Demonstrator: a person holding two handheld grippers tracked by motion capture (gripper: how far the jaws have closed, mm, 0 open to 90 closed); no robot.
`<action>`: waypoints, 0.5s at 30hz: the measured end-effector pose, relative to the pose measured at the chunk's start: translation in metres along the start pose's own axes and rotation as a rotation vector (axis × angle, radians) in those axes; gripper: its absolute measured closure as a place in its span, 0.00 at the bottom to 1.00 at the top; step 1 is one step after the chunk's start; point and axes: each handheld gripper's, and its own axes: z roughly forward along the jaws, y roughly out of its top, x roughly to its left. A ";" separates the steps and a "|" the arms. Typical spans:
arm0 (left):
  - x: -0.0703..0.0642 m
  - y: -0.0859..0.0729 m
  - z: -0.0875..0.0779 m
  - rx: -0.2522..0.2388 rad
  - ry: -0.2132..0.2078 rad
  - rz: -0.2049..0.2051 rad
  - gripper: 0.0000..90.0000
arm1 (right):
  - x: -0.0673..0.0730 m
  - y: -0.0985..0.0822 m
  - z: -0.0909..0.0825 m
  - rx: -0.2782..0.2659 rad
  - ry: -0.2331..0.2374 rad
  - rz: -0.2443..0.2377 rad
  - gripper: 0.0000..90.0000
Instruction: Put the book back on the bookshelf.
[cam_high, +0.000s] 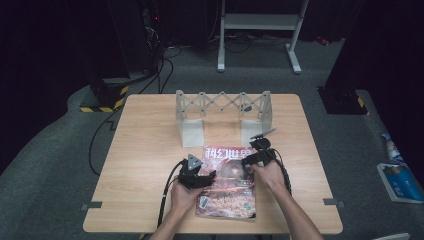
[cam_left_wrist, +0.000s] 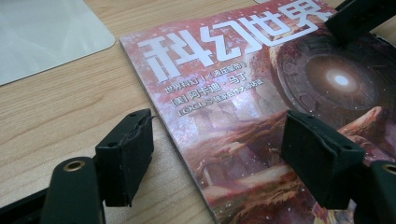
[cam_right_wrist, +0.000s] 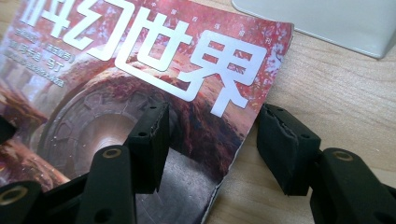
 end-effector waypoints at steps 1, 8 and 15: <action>0.000 0.000 0.000 0.000 -0.001 0.000 0.28 | 0.000 0.001 0.000 0.003 -0.004 0.005 0.50; -0.001 0.000 0.000 0.005 -0.011 0.007 0.28 | 0.002 0.000 0.001 -0.015 0.002 0.002 0.52; -0.002 0.000 0.000 0.005 -0.011 0.012 0.28 | 0.002 -0.003 0.000 -0.052 0.026 0.003 0.54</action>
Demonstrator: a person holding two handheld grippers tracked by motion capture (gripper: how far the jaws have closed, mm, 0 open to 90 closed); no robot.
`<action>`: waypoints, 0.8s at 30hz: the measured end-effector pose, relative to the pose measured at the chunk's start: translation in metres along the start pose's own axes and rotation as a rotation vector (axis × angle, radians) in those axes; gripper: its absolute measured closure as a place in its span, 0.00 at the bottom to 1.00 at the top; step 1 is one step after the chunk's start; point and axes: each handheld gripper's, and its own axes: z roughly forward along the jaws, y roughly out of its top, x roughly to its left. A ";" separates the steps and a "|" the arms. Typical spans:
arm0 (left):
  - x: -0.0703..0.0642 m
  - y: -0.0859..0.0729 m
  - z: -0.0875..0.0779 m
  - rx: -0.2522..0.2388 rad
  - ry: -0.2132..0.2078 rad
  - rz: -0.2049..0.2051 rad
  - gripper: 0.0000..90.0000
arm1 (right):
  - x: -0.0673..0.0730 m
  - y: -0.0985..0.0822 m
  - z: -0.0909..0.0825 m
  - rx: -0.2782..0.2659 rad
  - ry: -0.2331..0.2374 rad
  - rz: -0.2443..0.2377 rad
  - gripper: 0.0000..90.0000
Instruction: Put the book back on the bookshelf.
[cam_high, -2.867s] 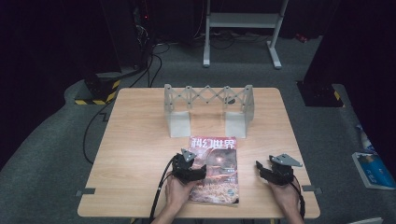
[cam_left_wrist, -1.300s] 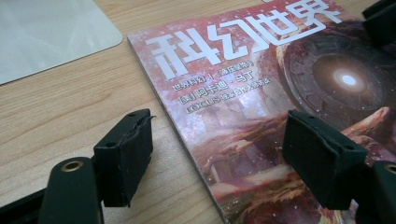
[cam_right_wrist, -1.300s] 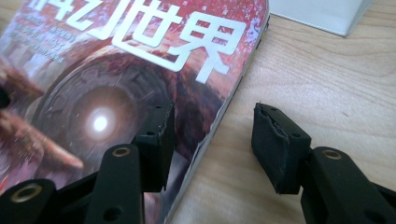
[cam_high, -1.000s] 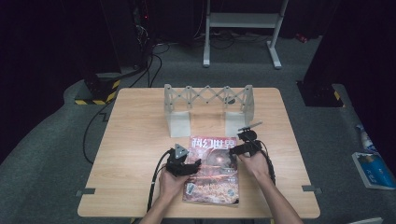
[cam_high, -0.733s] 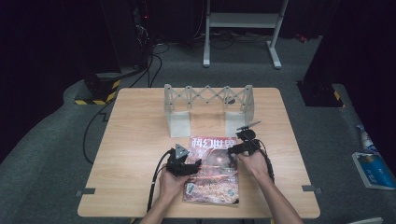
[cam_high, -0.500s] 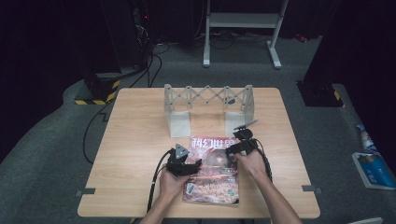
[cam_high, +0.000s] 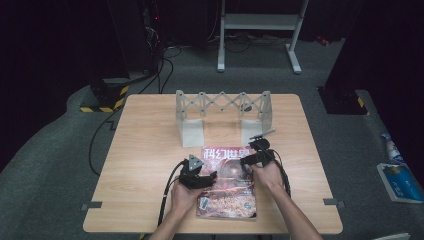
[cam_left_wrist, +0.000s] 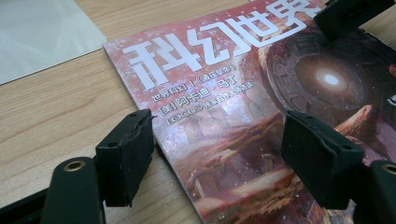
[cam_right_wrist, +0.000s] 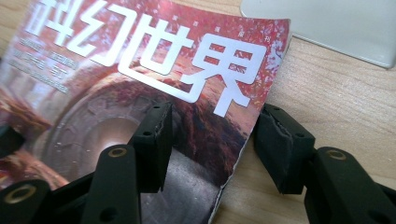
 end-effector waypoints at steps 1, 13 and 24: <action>0.000 0.000 0.000 0.000 0.001 0.000 0.28 | -0.001 -0.001 -0.002 -0.014 0.017 0.007 0.54; 0.000 0.000 0.000 0.000 0.003 0.000 0.28 | 0.001 -0.008 -0.008 -0.009 0.065 -0.020 0.55; 0.000 0.000 0.000 -0.001 0.004 0.001 0.28 | 0.003 -0.006 -0.002 -0.013 0.043 -0.028 0.52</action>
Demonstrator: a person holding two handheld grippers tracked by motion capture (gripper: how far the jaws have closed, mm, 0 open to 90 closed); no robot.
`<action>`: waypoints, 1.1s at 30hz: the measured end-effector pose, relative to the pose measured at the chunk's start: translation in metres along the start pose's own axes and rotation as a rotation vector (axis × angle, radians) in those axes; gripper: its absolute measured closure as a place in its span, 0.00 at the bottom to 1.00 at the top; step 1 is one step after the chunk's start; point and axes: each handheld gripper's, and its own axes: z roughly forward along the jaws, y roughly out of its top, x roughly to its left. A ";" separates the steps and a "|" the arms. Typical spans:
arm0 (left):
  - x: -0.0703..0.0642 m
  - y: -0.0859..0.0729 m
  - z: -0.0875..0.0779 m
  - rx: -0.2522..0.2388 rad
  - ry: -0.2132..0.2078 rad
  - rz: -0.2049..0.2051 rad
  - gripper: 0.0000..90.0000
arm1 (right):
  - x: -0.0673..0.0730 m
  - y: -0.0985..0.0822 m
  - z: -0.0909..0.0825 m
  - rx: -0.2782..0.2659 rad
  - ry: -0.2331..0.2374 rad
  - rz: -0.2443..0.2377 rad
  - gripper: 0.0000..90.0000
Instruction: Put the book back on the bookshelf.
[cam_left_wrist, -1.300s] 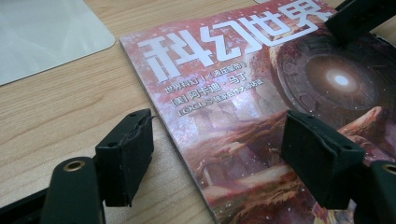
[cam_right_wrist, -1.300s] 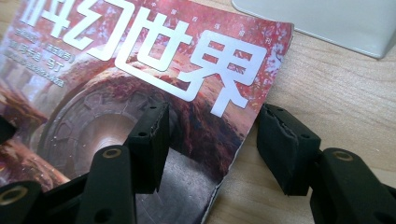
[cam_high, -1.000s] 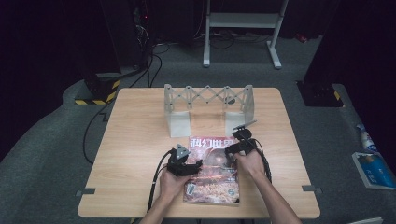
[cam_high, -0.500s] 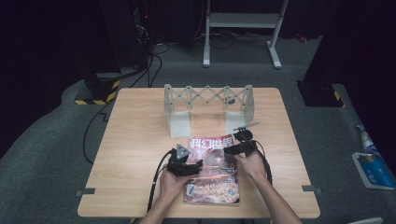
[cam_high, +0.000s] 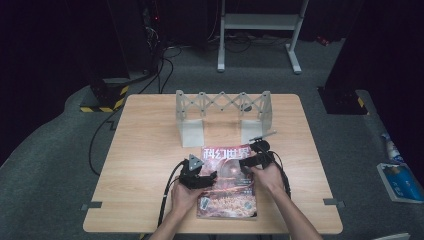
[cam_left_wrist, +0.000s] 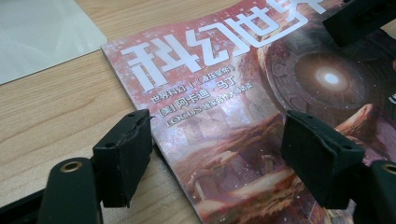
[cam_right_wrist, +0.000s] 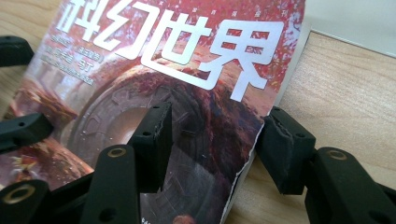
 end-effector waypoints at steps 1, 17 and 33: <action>0.000 0.000 0.000 0.000 0.000 0.000 0.28 | 0.000 0.000 -0.001 0.002 0.000 0.001 0.52; 0.000 0.000 0.000 -0.001 0.002 0.002 0.28 | 0.010 -0.004 -0.007 -0.008 0.109 -0.063 0.55; 0.000 0.000 0.000 -0.001 0.004 0.001 0.28 | 0.016 0.002 -0.001 -0.001 0.142 -0.073 0.61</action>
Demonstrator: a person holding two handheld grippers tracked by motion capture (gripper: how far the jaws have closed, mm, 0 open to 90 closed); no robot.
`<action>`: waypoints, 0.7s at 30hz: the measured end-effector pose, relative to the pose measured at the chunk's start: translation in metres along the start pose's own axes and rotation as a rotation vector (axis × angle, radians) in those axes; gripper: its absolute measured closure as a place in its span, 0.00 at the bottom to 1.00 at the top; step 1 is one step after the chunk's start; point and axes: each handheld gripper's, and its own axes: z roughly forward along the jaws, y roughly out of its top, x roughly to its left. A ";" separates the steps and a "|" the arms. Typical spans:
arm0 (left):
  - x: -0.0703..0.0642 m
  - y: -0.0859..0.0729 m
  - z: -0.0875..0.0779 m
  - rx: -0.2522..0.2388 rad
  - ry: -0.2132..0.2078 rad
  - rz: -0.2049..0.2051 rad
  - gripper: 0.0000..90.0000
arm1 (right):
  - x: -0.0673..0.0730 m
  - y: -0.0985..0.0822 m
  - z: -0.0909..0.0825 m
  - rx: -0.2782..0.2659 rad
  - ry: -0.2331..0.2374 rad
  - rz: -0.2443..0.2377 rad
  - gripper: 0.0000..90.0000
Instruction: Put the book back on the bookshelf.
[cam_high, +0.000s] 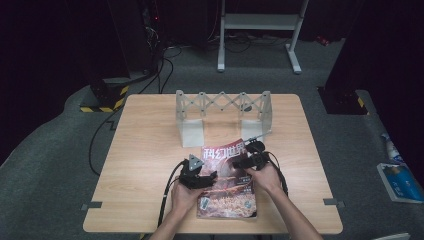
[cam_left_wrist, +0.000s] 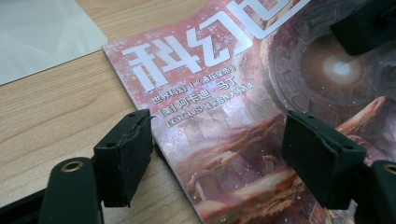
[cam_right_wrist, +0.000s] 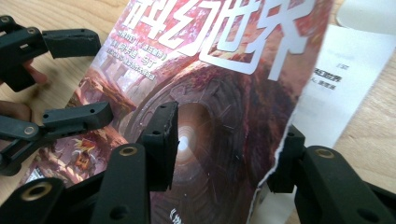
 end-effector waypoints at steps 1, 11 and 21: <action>0.000 0.000 0.000 0.000 -0.001 0.000 0.28 | 0.001 0.000 0.001 0.004 -0.003 -0.010 0.62; 0.001 0.000 0.000 0.000 -0.011 -0.003 0.27 | 0.005 -0.001 0.010 0.035 0.022 -0.057 0.83; 0.005 0.000 -0.002 0.007 -0.026 -0.020 0.23 | 0.010 -0.004 0.006 0.002 0.048 -0.136 0.95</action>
